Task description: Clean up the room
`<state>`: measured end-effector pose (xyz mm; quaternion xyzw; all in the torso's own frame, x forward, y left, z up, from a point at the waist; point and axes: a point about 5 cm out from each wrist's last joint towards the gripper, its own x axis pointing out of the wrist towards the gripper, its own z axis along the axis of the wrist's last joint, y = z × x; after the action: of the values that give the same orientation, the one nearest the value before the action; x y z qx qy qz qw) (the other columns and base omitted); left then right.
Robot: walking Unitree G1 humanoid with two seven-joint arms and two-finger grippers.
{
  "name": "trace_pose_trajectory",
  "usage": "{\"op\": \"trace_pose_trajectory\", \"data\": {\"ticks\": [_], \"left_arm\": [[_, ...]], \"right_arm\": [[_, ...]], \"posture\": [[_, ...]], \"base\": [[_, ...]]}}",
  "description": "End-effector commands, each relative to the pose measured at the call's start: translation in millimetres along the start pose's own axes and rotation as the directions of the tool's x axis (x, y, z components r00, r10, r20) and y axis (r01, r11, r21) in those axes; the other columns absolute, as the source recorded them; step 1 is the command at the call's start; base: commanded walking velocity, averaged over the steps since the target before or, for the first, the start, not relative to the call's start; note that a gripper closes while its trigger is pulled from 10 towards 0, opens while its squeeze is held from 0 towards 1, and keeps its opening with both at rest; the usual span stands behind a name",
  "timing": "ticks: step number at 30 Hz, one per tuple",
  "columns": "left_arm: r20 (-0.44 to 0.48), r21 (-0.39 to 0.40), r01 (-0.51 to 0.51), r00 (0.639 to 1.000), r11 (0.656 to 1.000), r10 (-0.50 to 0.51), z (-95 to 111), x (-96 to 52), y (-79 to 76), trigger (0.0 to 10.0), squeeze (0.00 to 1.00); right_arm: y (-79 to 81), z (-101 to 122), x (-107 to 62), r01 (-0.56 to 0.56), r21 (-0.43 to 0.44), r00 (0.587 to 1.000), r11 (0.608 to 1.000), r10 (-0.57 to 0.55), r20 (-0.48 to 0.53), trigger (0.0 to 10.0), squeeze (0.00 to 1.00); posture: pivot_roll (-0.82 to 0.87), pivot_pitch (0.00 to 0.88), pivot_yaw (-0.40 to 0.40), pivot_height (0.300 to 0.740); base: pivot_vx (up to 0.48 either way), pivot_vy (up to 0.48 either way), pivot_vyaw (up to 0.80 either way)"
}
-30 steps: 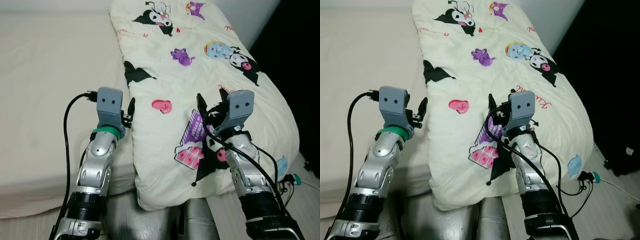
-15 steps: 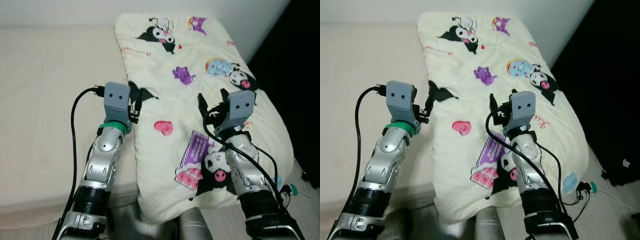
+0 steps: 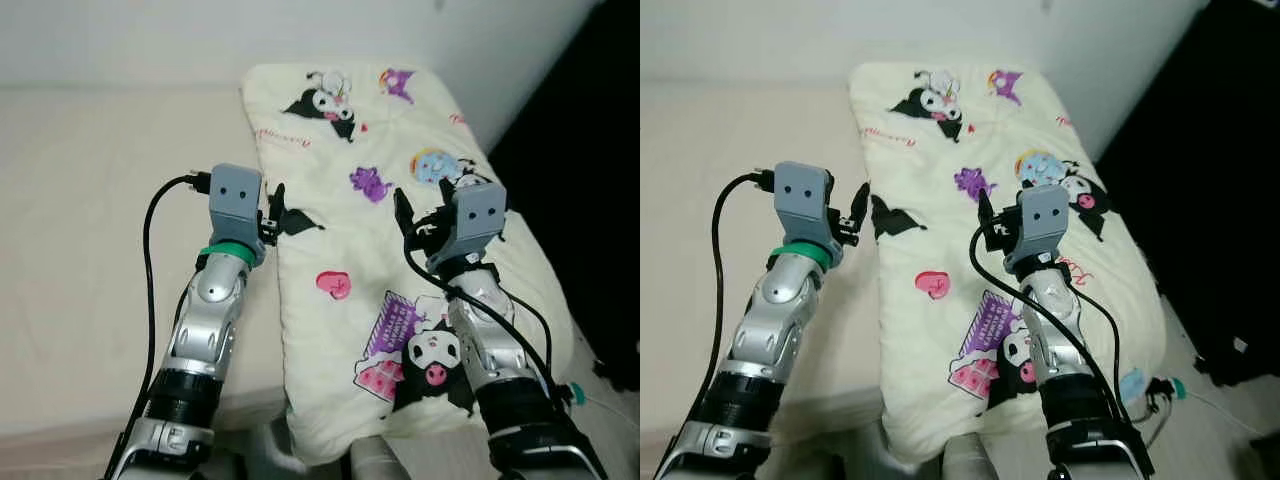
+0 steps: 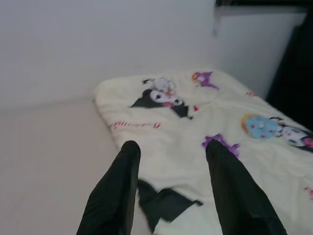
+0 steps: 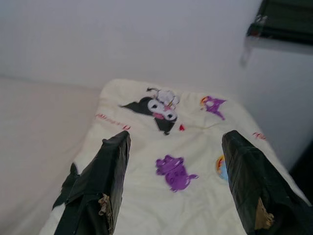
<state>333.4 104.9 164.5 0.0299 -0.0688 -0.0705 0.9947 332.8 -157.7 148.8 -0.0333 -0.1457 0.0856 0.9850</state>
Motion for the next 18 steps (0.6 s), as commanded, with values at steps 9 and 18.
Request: {"op": "trace_pose_trajectory", "data": {"ticks": [9, 18], "left_arm": [[-0.001, -0.001, 0.034, 0.999, 0.999, -0.034, -1.7, 0.5, -7.5, 10.0, 0.0], [-0.008, 0.004, 0.036, 0.999, 0.999, -0.036, -3.8, -1.1, -6.8, 10.0, 0.0]], "right_arm": [[-3.9, -4.4, -3.0, 0.028, -0.002, 1.0, 1.0, -0.028, -0.005, 10.0, 0.0], [3.0, -6.2, -5.4, 0.007, 0.037, 1.0, 0.999, -0.007, 0.0, 10.0, 0.0]], "posture": [[-0.06, 0.0, -0.029, 0.74], [-0.05, 0.0, -0.025, 0.74]], "base": [[0.0, 0.0, 0.0], [0.0, 0.0, 0.0]]}}
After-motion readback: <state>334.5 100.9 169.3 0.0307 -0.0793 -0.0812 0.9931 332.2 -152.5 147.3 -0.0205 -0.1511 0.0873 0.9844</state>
